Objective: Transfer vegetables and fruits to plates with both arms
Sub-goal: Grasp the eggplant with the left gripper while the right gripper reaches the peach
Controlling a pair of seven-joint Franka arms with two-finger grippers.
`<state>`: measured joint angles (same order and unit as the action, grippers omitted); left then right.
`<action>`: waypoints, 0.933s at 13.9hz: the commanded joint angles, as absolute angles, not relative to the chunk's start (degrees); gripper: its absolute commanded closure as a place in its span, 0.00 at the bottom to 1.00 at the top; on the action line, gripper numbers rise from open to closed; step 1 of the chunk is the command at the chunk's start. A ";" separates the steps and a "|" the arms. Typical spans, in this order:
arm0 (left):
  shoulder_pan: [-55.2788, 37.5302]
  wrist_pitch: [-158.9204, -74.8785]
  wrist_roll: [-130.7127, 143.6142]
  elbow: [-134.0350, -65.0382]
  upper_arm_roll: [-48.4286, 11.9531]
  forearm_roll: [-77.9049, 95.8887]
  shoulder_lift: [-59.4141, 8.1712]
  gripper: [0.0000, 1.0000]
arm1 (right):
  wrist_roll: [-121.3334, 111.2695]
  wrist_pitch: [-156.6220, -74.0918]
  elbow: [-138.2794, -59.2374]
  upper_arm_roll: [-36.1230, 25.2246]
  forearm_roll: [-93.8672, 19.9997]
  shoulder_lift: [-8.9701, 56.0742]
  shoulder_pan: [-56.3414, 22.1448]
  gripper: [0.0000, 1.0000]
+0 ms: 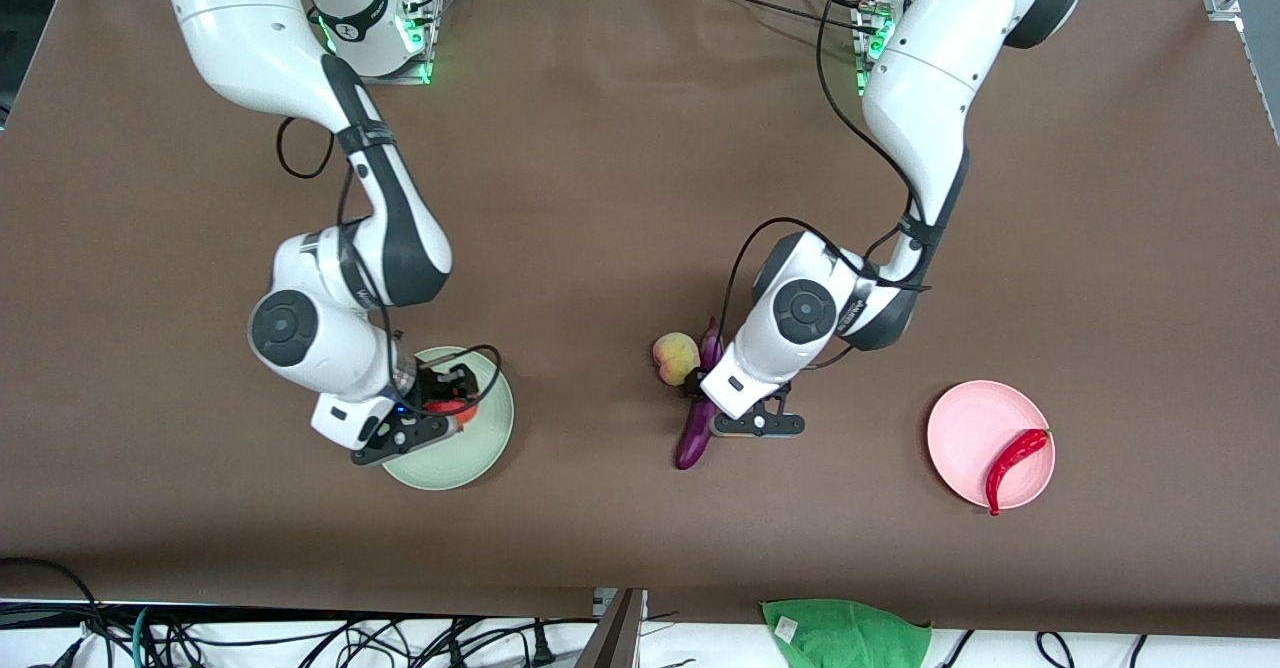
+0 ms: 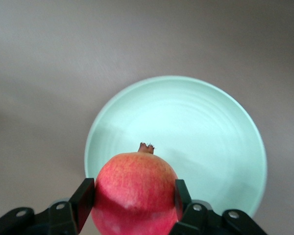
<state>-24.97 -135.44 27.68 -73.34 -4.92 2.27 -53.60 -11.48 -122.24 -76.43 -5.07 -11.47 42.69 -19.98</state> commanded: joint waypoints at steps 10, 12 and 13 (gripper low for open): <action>-25.75 -139.92 28.04 -71.37 -3.78 2.37 -57.04 0.37 | 7.31 -122.16 -80.60 -4.39 -12.48 40.25 -25.82 0.01; -25.40 -140.36 27.60 -71.46 -3.87 2.46 -57.04 0.56 | 20.15 -124.26 -78.93 -4.39 -12.48 41.91 -29.86 0.01; -25.14 -140.36 27.68 -71.37 -3.78 2.46 -56.95 0.64 | 25.35 -126.37 -78.23 -4.39 -12.39 42.79 -31.97 0.01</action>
<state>-25.11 -140.13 27.85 -73.13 -4.36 2.26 -56.12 16.29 -123.86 -79.36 -3.85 -11.95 41.58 -28.84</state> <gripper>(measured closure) 0.405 0.013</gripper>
